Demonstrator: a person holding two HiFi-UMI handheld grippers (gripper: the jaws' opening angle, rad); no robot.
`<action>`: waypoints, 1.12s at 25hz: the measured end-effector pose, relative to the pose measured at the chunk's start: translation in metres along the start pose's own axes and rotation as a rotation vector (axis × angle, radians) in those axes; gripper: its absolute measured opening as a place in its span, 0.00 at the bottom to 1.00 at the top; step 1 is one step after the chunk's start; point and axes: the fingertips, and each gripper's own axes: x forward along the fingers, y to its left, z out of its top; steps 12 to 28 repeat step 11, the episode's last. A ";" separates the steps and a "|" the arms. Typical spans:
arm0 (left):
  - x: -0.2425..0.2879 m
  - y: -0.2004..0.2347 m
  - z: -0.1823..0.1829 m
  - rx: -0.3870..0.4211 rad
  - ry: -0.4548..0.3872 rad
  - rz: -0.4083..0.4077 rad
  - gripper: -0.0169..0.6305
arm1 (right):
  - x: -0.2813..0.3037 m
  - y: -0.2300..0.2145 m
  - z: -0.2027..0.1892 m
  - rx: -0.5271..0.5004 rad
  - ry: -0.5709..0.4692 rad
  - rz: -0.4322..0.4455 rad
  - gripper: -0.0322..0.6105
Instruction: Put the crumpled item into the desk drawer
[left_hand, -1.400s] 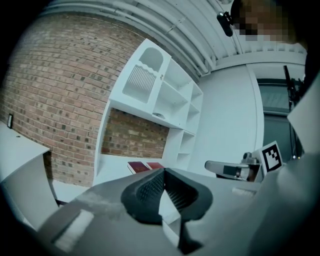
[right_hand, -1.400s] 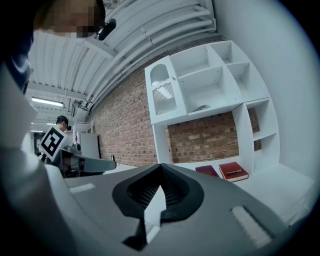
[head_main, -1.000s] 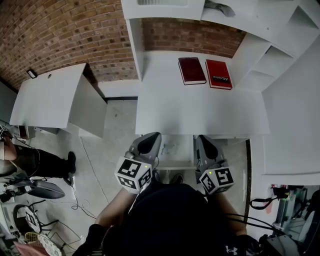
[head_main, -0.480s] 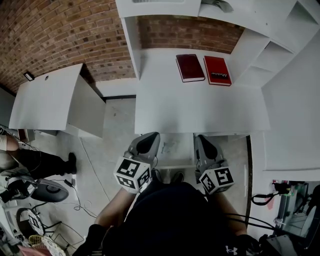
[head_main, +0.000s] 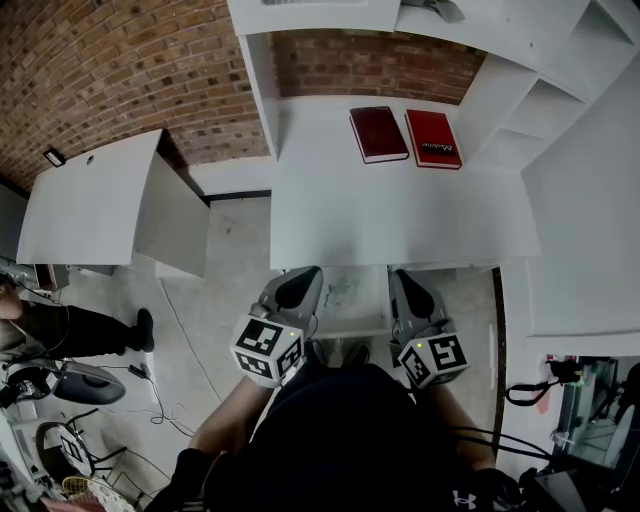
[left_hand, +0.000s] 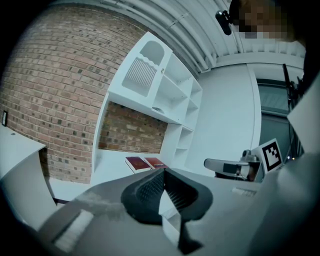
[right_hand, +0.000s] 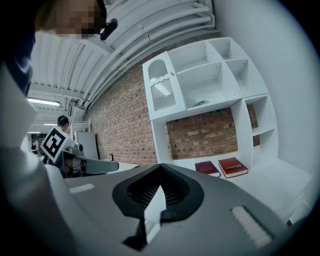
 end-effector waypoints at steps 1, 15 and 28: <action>0.000 0.001 0.000 0.000 0.000 -0.002 0.03 | 0.001 0.001 0.000 -0.001 -0.001 -0.001 0.05; -0.005 0.011 0.000 0.000 0.007 -0.016 0.03 | 0.009 0.011 -0.001 -0.005 0.002 -0.009 0.05; -0.005 0.011 0.000 0.000 0.007 -0.016 0.03 | 0.009 0.011 -0.001 -0.005 0.002 -0.009 0.05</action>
